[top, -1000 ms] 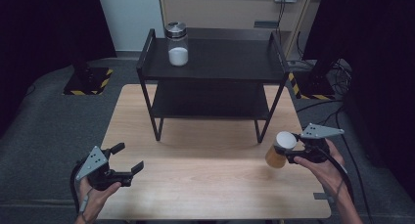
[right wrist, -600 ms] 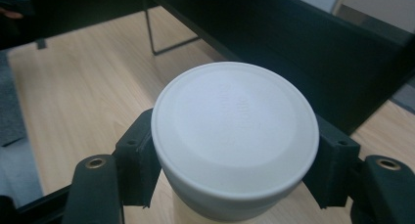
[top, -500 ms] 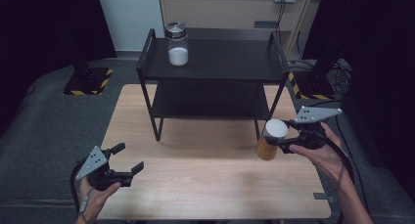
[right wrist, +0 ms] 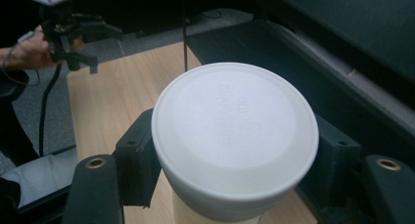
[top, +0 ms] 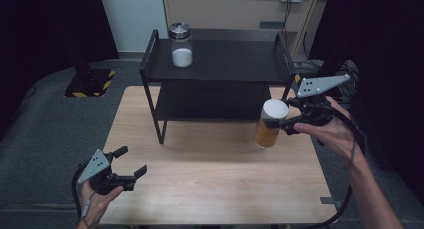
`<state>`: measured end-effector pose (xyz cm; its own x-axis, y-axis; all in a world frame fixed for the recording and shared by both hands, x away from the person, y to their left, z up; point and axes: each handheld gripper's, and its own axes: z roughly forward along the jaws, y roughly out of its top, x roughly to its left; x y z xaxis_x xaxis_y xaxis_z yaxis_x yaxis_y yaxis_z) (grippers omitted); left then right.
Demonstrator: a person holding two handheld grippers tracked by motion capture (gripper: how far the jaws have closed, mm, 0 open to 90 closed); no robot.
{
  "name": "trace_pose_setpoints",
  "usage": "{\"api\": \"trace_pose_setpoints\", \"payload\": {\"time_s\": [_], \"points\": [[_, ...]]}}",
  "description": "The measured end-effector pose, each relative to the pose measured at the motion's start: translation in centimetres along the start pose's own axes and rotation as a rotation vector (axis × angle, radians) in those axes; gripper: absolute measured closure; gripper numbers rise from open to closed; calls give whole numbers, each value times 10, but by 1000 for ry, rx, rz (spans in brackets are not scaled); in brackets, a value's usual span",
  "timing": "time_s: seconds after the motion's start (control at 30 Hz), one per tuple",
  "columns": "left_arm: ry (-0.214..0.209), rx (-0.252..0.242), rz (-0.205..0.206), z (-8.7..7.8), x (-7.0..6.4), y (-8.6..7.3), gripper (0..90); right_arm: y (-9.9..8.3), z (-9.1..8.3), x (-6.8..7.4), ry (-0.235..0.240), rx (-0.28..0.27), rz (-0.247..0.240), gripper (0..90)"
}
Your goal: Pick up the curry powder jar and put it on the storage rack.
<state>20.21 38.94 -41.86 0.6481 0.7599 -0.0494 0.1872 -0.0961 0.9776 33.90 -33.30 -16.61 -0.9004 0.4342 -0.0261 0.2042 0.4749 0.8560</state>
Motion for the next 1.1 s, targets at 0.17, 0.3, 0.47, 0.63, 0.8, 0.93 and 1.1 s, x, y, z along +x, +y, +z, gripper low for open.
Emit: {"api": "trace_pose_setpoints", "payload": {"time_s": [0.17,0.3,0.47,0.63,0.8,0.93,1.1], "points": [[3,4,-2,0,0,0,8,22,-2,-10,29,1,-13,340],[10,9,-4,-2,-1,-1,9,38,-3,-16,37,6,-29,340],[20,11,-7,-5,-3,-2,9,55,-5,-24,56,5,-37,340],[28,11,-11,-9,-4,-3,9,74,-7,-29,64,8,-51,340],[27,14,-13,-8,-3,-3,10,89,-9,-36,73,-8,-39,340],[19,19,-10,-6,-3,-2,10,99,-9,-42,75,-22,-23,340],[19,22,-11,-6,-3,-2,10,122,-11,-46,48,-17,-27,340]]}}
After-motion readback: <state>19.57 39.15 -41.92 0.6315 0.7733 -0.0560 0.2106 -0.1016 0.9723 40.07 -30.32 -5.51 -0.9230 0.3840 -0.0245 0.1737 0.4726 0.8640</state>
